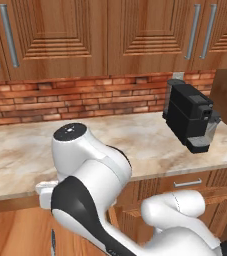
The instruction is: Take the pizza cutter from the drawer on the left and place it on the dining counter for cutting.
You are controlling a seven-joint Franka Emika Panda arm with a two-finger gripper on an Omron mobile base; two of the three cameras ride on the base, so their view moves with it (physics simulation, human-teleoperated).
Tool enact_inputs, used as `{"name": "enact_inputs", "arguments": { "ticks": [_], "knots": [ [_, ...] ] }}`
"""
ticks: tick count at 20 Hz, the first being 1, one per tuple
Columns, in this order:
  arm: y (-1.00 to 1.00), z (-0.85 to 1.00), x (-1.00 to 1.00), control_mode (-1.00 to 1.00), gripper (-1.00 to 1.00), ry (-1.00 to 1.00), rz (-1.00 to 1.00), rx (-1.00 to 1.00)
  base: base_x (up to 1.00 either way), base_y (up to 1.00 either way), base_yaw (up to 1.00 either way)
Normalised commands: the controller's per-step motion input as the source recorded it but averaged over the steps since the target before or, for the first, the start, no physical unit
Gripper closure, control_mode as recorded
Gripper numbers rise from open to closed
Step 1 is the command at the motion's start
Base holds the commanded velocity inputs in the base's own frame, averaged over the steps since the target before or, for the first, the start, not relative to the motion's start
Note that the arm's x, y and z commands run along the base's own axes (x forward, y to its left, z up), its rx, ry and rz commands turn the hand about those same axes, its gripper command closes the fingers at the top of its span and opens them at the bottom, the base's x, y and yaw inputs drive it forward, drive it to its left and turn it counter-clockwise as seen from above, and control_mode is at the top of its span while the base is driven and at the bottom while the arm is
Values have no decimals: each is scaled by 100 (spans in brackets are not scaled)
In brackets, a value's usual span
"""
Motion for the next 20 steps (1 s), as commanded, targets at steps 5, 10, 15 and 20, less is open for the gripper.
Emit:
{"name": "enact_inputs", "arguments": {
  "ticks": [5, 10, 15, 20],
  "knots": [
    [16, -41, 13, -100, -100, 3, 0, 0, 0, 0, 0],
    [27, -41, 0, -100, -100, 3, 5, 0, 0, 0, 0],
    [23, -23, 0, -100, -100, 8, 4, 0, 0, 0, 0],
    [18, -14, 0, -100, -100, 8, 4, 0, 0, 0, 0]
  ]
}}
